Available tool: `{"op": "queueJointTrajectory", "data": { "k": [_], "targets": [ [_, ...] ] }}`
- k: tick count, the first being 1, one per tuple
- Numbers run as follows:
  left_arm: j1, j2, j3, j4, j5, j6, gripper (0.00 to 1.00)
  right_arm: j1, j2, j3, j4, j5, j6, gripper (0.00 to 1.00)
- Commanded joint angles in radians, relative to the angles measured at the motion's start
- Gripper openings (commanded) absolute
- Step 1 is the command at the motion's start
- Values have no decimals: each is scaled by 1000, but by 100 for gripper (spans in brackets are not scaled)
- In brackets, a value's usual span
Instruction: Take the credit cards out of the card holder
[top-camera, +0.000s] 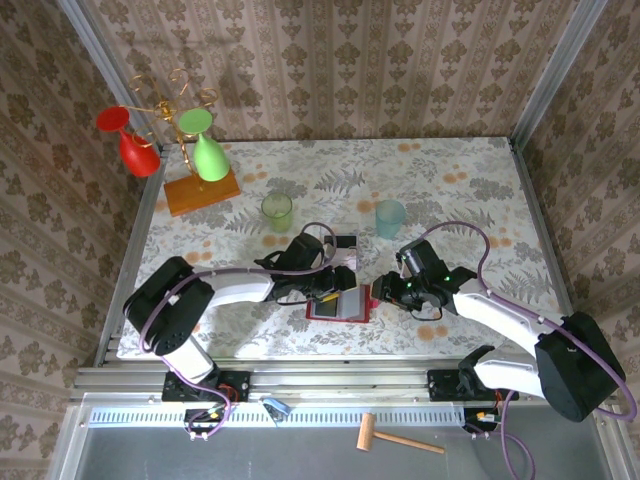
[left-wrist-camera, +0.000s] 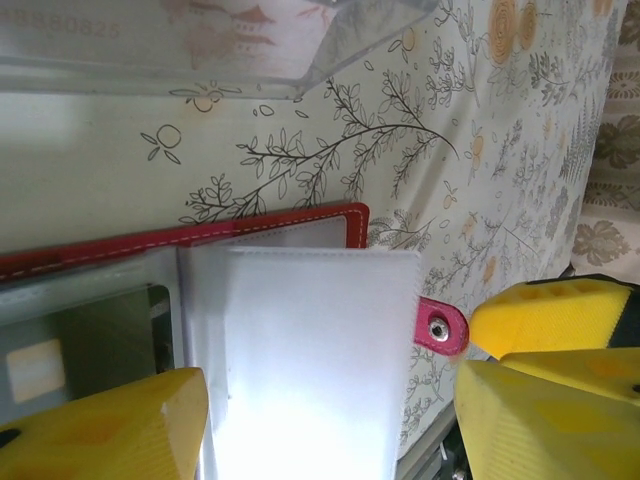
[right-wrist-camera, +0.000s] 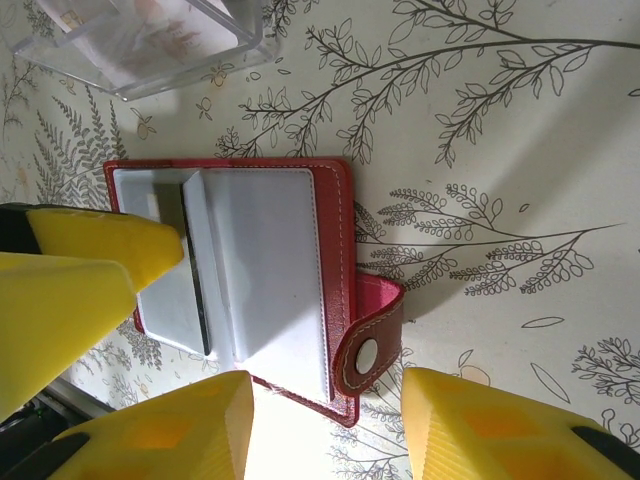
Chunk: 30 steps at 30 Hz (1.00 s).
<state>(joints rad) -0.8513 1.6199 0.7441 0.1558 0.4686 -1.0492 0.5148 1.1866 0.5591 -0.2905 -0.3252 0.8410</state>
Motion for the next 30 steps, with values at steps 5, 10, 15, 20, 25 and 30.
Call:
{"op": "queueJointTrajectory", "data": {
  "k": [5, 10, 15, 20, 25, 30],
  "targets": [
    [-1, -38, 11, -30, -22, 31, 65, -5, 18, -2, 18, -26, 5, 44],
    [13, -55, -10, -13, -27, 26, 65, -4, 81, -2, 55, -56, 1, 47],
    [29, -97, -43, -15, -39, 25, 65, -2, 148, 24, 66, -53, -19, 47],
    [48, -148, -85, -18, -58, 19, 65, -2, 198, 52, 55, -26, -46, 44],
    [68, -196, -120, -28, -71, 17, 64, -2, 255, 82, 58, -20, -64, 34],
    [80, -238, -143, -50, -83, 21, 64, -2, 290, 113, 54, -19, -83, 21]
  ]
}}
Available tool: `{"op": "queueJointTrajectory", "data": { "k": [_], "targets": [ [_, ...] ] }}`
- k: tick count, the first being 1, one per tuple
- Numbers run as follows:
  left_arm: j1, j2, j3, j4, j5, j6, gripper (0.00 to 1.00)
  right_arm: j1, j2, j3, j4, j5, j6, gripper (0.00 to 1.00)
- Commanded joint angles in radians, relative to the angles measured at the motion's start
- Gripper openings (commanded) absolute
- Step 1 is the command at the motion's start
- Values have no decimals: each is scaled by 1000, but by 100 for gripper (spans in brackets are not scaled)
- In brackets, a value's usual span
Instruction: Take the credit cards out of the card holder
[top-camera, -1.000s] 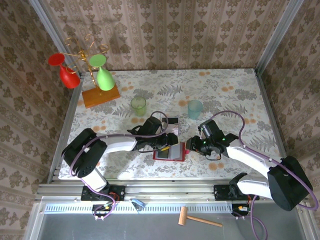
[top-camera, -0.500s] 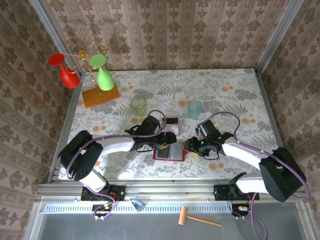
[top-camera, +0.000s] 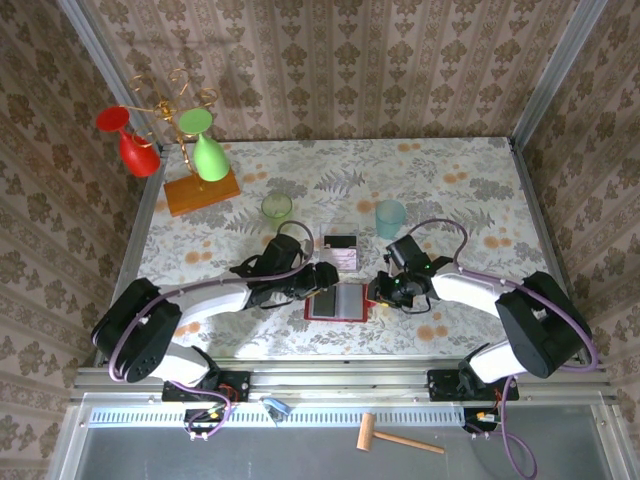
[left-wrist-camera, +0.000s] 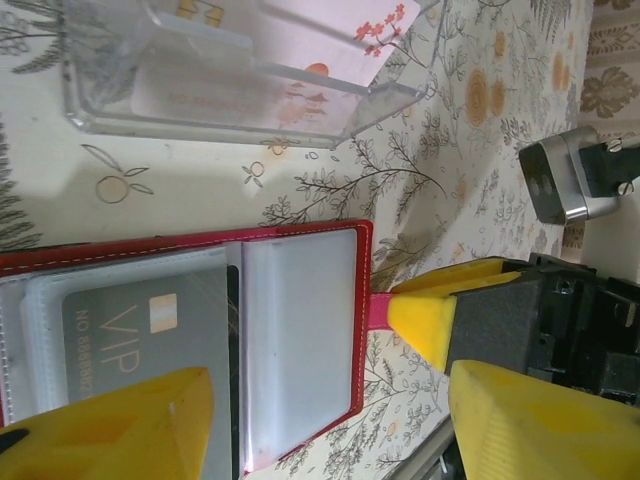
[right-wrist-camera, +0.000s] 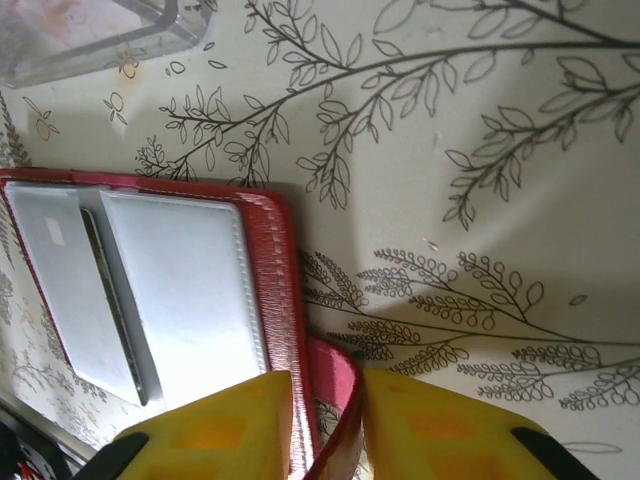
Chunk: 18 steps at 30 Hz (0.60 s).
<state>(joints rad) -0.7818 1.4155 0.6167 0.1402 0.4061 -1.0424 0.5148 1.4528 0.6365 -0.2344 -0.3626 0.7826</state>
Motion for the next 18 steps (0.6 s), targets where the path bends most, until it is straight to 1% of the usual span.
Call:
{"op": "queueJointTrajectory", "data": {
  "k": [1, 9, 14, 16, 18],
  "targets": [
    [12, -46, -20, -39, -24, 13, 64, -2, 32, 44, -7, 19, -30, 19],
    [27, -128, -88, -58, -65, 0, 64, -2, 71, 105, -71, 29, -78, 18],
    [39, -146, -121, -64, -69, 1, 64, -2, 56, 104, -92, 31, -79, 15],
    [40, -144, -125, -66, -67, 2, 64, -2, 42, 96, -95, 31, -76, 12],
    [42, -139, -123, -63, -63, 4, 64, -2, 29, 88, -97, 32, -69, 11]
  ]
}}
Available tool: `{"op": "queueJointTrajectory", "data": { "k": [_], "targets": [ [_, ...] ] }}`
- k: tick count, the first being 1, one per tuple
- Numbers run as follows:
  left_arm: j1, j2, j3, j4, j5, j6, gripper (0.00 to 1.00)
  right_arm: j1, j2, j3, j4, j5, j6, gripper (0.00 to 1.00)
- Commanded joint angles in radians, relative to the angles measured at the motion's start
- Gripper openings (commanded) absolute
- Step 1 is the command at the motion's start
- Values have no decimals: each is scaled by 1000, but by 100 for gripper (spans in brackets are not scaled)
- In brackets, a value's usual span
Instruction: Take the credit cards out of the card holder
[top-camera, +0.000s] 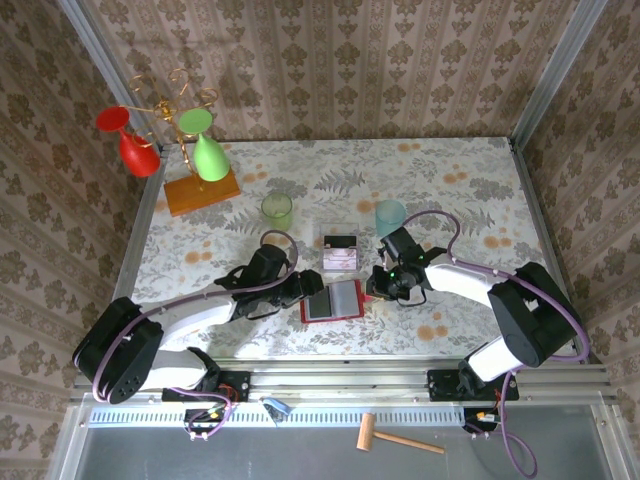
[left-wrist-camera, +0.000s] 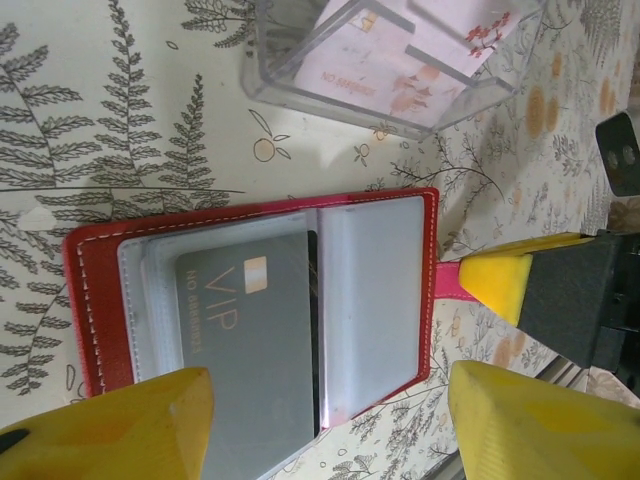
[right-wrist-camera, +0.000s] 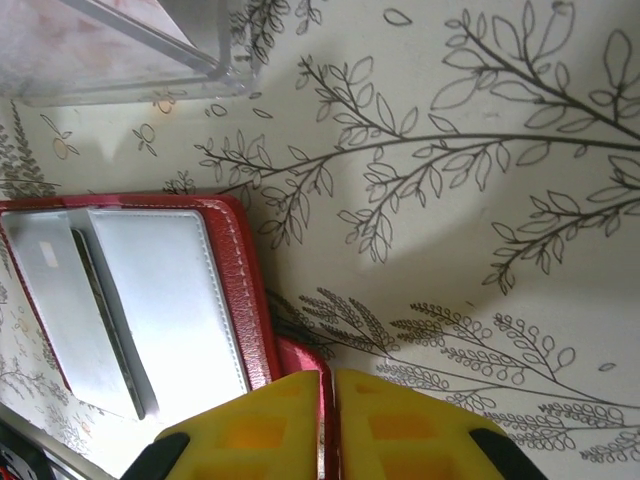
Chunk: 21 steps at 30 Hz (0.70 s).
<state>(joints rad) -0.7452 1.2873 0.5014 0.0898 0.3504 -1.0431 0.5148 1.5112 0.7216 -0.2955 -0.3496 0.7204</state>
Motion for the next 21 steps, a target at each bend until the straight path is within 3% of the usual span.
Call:
{"op": "queueJointTrajectory", "data": {
  "k": [1, 21],
  "targets": [
    [5, -7, -6, -12, -5, 7, 64, -2, -35, -3, -35, 19, -4, 11],
    [7, 56, 16, 28, 24, 12, 64, 6, -76, -54, -26, 24, 30, 9]
  ]
}}
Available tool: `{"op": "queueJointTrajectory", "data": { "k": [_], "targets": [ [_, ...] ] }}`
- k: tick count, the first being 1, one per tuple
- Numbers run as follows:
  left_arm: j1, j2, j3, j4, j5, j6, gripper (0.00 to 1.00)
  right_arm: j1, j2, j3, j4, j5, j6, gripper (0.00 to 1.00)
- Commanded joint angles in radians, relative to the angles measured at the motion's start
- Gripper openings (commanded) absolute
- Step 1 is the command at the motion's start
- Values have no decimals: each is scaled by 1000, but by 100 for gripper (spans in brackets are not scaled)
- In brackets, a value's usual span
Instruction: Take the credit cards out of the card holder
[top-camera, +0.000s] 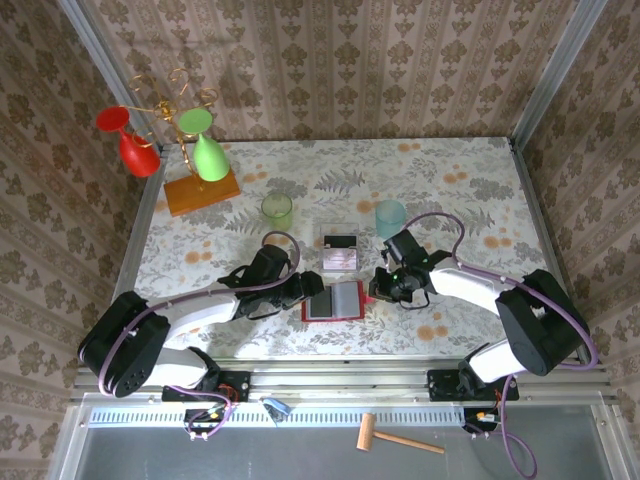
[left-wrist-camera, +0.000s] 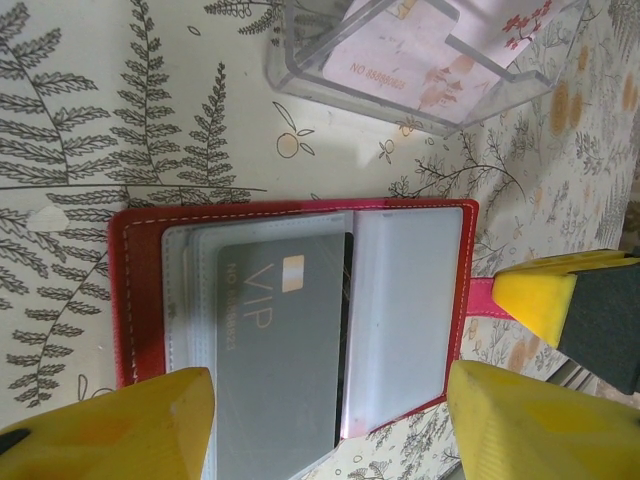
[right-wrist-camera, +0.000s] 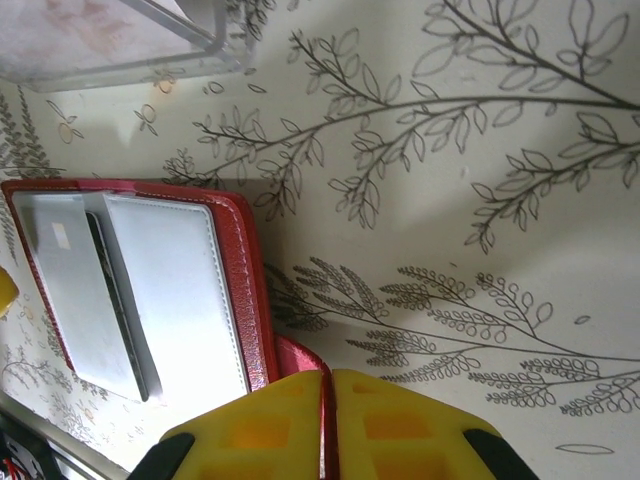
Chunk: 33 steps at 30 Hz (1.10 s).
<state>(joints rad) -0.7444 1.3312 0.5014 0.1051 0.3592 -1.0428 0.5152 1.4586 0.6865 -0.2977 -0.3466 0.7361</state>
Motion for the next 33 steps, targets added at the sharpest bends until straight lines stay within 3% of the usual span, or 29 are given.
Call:
{"op": "queueJointTrajectory", "data": {
  "k": [1, 9, 19, 27, 33],
  "targets": [
    [6, 14, 17, 13, 17, 12, 64, 6, -23, -22, -20, 21, 16, 9],
    [6, 29, 31, 18, 26, 13, 64, 8, -59, 2, -76, 58, 12, 22],
    [4, 30, 35, 24, 29, 10, 64, 31, -171, 88, -174, 97, 9, 26],
    [-1, 29, 46, 25, 28, 8, 62, 111, -121, 133, -71, 33, 75, 26],
    [-4, 38, 46, 44, 39, 6, 55, 174, -6, 159, 36, -6, 137, 25]
  ]
}}
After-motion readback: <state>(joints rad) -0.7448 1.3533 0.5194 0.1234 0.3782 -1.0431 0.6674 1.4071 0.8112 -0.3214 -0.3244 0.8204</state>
